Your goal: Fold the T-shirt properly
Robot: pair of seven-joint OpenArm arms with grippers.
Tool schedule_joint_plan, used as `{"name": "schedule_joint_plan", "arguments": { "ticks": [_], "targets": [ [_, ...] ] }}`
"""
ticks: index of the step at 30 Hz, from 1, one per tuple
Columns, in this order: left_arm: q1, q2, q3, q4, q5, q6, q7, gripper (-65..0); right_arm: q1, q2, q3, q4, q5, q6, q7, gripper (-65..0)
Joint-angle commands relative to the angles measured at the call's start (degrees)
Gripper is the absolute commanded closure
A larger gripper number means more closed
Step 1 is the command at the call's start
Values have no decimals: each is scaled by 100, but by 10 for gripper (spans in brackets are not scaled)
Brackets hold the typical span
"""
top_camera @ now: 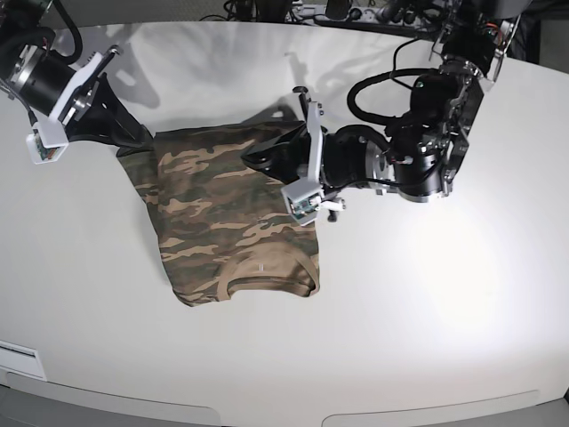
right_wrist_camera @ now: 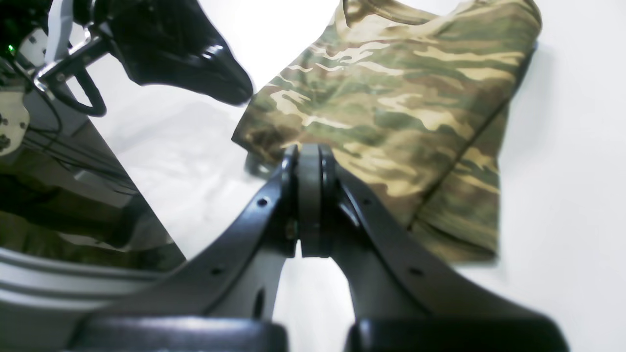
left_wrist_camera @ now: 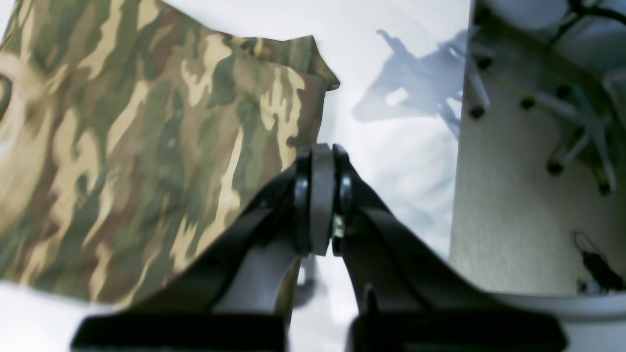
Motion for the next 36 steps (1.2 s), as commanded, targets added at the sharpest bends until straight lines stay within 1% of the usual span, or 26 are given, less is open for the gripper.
{"name": "schedule_joint_plan", "arguments": {
  "ticks": [1,3,7,11,14,17,20,24,26,31,33,36],
  "targets": [
    [92,-101,-162,212,-162,-17,-44,0,-129,68,173,101,106,8,-15,0],
    [404,-258,-389,483,-264,-15,59,0,-365,68,387,101,106,8,-203,0],
    [1231,-693,-822,1134,-297,-17,111,0,-876,68,654,101,106,8,-227,0],
    [2188,-1025,-1307,1808,-254,-20,109,0,-1364,68,754,101,106,8,-227,0],
    [2983,-1207,-1698,2192,-92,-4,118,0,-1775,68,754,101,106,8,-227,0],
    [3803,-1235,-2111,2192,63,103,116,0,-2243,68,754,101,106,8,-227,0],
    [4570,-1233,-2476,2192,0,116,157,0,-2680,50,752,101,106,8,-227,0],
    [5536,-1235,-2798,2192,151,116,160,0,-3248,20,752,101,106,8,-227,0],
    [5960,-1233,-2850,2192,282,118,160,0,-3473,-61,752,98,106,8,-227,0],
    [6916,-1233,-2848,2192,595,118,153,0,-3790,-398,732,-90,106,8,-227,0],
    [7173,-1200,-2848,2192,625,116,151,0,-3799,-411,643,-310,106,8,-227,0],
    [7442,-1062,-2848,2192,629,109,149,0,-3790,-404,382,-822,76,8,-227,0]
  ]
}}
